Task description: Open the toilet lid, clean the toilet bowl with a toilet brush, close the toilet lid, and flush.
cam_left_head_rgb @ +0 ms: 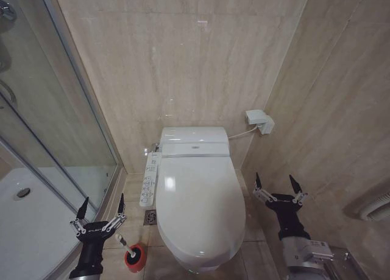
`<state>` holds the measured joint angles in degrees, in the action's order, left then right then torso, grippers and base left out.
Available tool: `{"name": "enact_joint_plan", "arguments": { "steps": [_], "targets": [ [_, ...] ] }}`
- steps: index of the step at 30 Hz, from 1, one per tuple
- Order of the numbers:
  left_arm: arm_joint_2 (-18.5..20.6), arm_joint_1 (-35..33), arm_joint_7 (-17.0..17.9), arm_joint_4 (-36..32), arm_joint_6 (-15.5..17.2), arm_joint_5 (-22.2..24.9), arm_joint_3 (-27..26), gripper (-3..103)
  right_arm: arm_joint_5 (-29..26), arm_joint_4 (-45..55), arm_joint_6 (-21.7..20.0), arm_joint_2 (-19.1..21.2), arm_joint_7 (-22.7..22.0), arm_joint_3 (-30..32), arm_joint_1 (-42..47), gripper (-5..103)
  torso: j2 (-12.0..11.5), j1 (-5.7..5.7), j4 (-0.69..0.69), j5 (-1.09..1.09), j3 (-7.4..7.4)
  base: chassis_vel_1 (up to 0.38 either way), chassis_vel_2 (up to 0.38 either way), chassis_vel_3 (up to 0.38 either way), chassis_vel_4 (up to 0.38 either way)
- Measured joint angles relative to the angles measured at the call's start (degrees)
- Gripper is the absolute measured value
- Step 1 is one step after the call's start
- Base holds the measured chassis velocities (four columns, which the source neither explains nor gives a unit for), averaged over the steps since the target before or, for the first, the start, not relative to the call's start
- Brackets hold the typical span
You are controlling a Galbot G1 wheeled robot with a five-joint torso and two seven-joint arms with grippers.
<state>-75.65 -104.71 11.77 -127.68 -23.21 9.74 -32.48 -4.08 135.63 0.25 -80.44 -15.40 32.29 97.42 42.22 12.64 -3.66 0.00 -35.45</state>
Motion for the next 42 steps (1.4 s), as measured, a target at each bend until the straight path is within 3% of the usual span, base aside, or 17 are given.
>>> {"name": "enact_joint_plan", "arguments": {
  "steps": [42],
  "targets": [
    [0.0,0.0,0.0,0.0,0.0,0.0,0.0,100,0.0,-0.1,0.0,0.0,0.0,0.0,0.0,100,0.0,0.00,0.00,0.00,0.00,0.000,0.000,0.000,0.000]
  ]
}}
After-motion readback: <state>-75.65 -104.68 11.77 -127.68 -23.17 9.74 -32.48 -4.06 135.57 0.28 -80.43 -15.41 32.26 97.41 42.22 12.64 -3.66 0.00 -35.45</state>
